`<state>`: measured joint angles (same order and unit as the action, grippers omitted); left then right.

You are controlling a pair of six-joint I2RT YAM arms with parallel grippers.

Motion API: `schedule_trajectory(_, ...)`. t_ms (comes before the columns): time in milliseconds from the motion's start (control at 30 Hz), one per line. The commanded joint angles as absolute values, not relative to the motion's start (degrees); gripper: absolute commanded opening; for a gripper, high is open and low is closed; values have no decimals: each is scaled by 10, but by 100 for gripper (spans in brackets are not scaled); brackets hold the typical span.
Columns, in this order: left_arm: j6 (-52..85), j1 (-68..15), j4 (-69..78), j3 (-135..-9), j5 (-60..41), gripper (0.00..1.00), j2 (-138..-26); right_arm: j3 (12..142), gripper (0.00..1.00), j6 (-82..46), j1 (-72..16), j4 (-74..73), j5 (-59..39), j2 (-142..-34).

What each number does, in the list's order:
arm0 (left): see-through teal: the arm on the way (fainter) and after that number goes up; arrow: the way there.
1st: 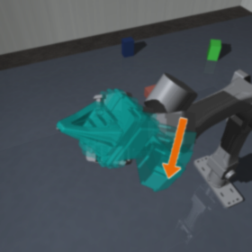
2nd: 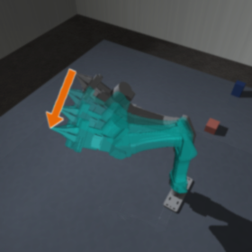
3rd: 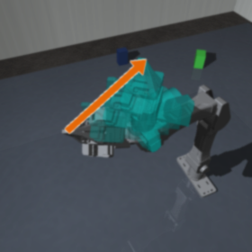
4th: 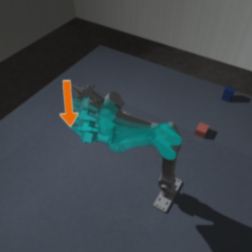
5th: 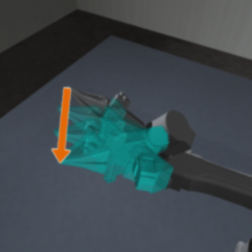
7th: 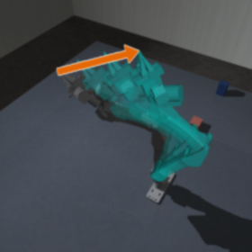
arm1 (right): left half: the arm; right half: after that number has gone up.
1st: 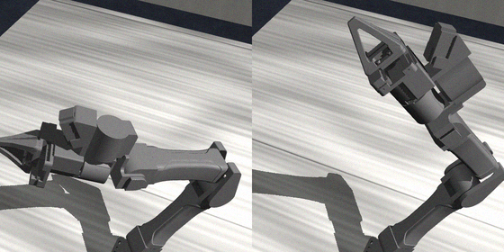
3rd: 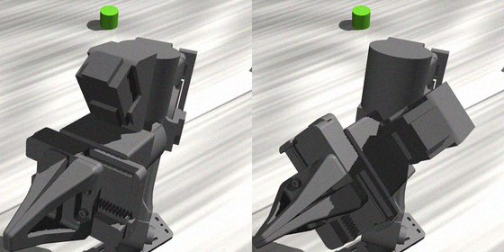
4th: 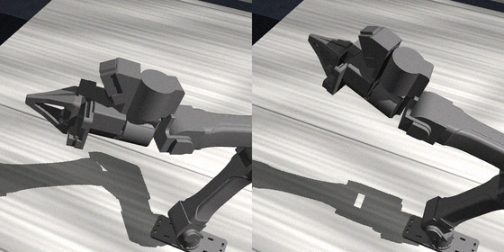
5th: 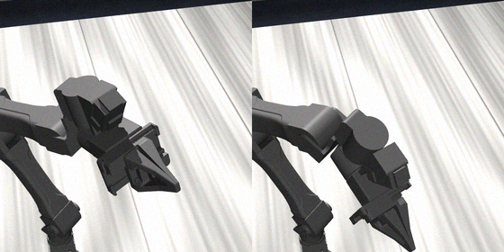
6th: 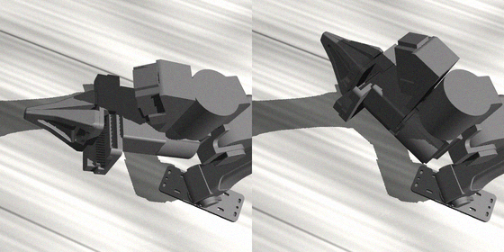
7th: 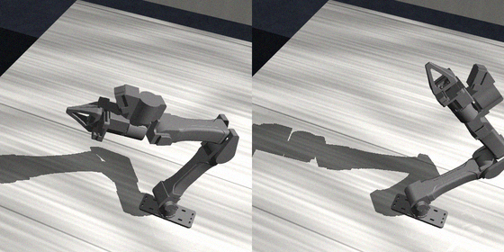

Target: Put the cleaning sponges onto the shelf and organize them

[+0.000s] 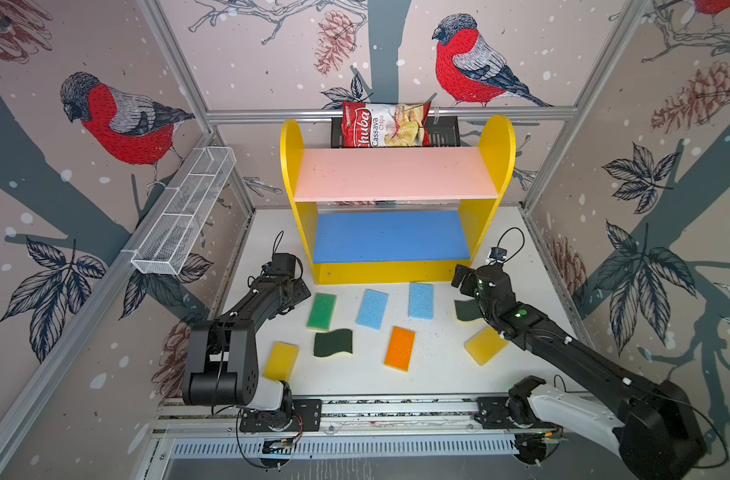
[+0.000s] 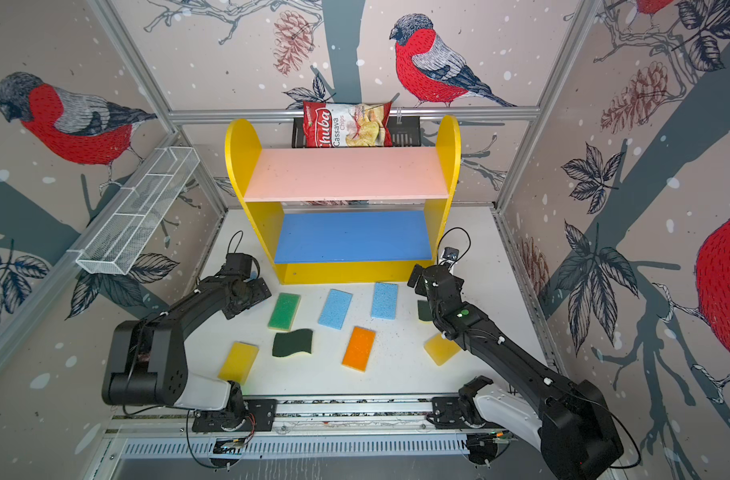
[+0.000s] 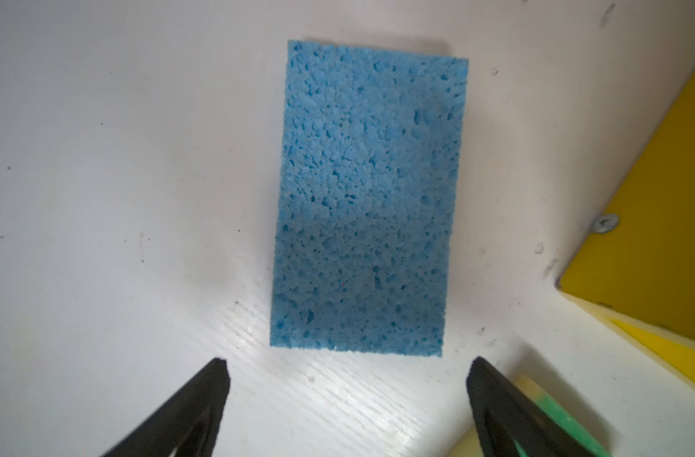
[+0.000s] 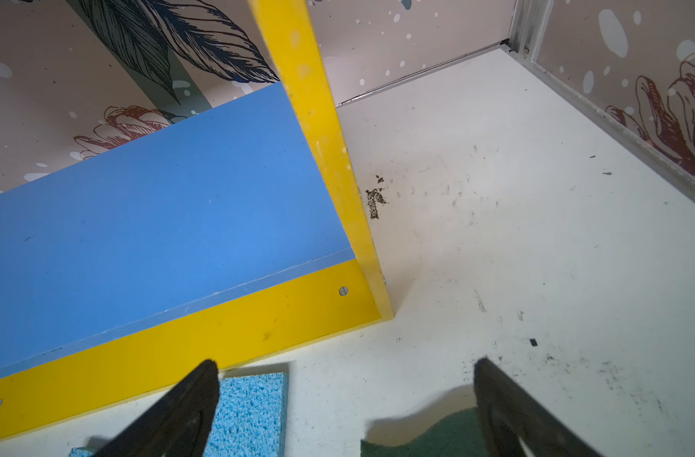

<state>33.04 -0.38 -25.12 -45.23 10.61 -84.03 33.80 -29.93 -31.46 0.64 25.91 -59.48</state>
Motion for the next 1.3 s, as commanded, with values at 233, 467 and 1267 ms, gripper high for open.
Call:
schedule_trajectory(233, 312, -2, -198, -426, 94, 96, -831, 335, 100, -302, -316, 0, 278, -586)
schedule_trajectory(467, 306, -2, -197, -434, 99, 95, -855, 336, 100, -307, -316, 1, 283, -591)
schedule_trajectory(1267, 304, -2, -177, -449, 128, 89, -918, 340, 99, -323, -316, 18, 284, -603)
